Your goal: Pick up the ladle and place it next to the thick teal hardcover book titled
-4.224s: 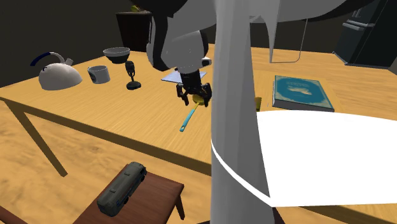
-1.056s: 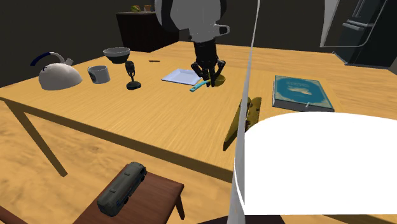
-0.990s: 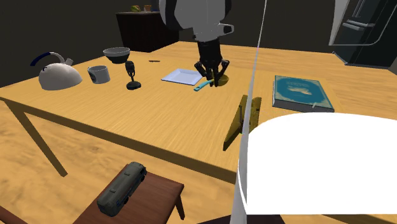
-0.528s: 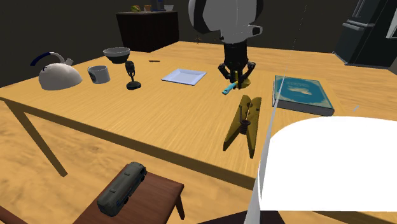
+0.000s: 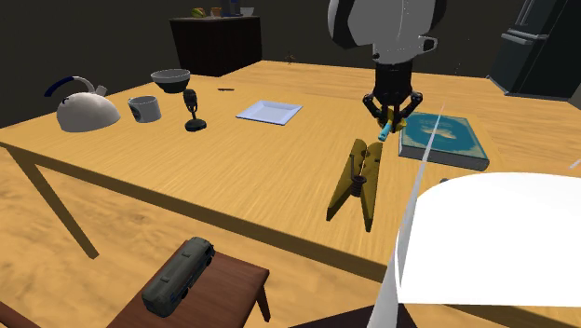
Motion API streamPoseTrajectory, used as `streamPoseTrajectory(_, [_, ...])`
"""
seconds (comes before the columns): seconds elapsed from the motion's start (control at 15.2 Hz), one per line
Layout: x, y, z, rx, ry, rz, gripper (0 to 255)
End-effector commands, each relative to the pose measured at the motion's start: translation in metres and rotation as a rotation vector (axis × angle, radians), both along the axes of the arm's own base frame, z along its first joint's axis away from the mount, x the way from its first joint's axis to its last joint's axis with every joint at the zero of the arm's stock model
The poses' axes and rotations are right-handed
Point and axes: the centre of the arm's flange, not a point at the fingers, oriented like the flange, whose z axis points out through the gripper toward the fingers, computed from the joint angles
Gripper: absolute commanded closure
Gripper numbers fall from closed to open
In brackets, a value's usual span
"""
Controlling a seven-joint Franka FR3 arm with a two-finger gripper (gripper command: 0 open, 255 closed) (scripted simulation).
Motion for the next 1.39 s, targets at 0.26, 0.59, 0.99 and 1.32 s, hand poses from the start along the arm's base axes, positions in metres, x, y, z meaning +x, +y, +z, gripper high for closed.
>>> streamPoseTrajectory(0.26, [-0.032,-0.071,-0.002,0.0,0.0,0.001,255])
streamPoseTrajectory(0.59, [-0.06,-0.131,-0.002,0.0,0.0,0.001,255])
streamPoseTrajectory(0.99, [-0.093,-0.203,-0.001,0.0,0.0,0.001,255])
streamPoseTrajectory(1.32, [-0.12,-0.263,-0.001,0.0,0.0,0.001,255])
